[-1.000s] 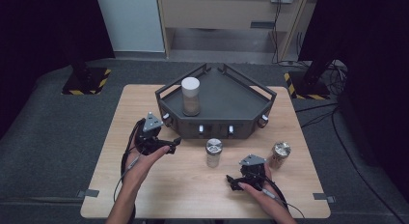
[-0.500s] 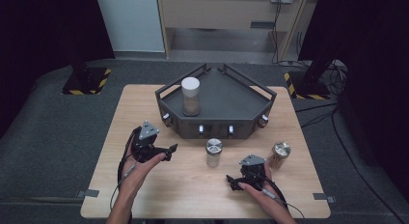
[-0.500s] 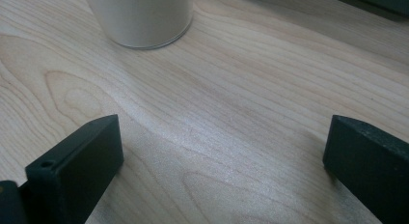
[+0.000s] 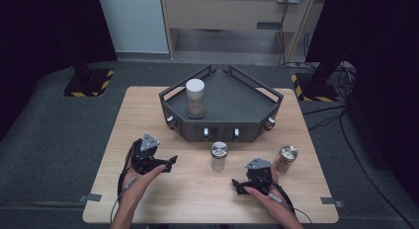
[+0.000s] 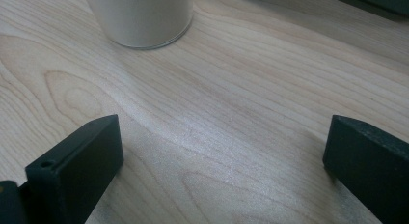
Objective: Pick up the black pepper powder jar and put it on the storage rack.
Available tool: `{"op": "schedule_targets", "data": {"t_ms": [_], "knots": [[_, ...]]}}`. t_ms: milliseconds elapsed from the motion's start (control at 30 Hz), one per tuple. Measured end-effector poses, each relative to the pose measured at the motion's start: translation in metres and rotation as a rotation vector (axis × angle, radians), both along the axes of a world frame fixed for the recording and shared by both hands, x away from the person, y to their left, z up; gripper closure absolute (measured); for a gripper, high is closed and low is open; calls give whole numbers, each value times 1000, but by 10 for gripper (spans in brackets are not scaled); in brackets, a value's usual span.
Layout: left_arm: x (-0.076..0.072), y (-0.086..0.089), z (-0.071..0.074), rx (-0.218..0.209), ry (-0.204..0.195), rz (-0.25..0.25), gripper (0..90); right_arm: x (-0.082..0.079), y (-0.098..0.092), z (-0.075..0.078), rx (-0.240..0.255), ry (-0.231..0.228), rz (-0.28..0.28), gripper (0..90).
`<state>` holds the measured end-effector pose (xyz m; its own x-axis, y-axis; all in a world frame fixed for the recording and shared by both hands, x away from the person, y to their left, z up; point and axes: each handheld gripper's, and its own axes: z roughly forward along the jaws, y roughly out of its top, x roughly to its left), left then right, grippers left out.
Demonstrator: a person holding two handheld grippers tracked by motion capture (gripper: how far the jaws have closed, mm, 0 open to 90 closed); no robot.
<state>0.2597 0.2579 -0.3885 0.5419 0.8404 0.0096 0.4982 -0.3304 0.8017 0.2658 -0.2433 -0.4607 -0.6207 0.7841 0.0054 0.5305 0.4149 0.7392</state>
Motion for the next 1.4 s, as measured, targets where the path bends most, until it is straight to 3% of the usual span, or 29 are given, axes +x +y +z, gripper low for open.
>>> {"op": "schedule_targets", "data": {"t_ms": [300, 833, 1400], "knots": [[-2, 2, -14, 20, 25, 9, 23, 0, 0, 0, 0, 0, 0, 5], [-7, 17, -39, 8, 81, 69, 24, 0, 0, 0, 0, 1, 0, 5], [-7, 28, -52, 17, 124, 119, 25, 0, 0, 0, 0, 0, 0, 5]]}}
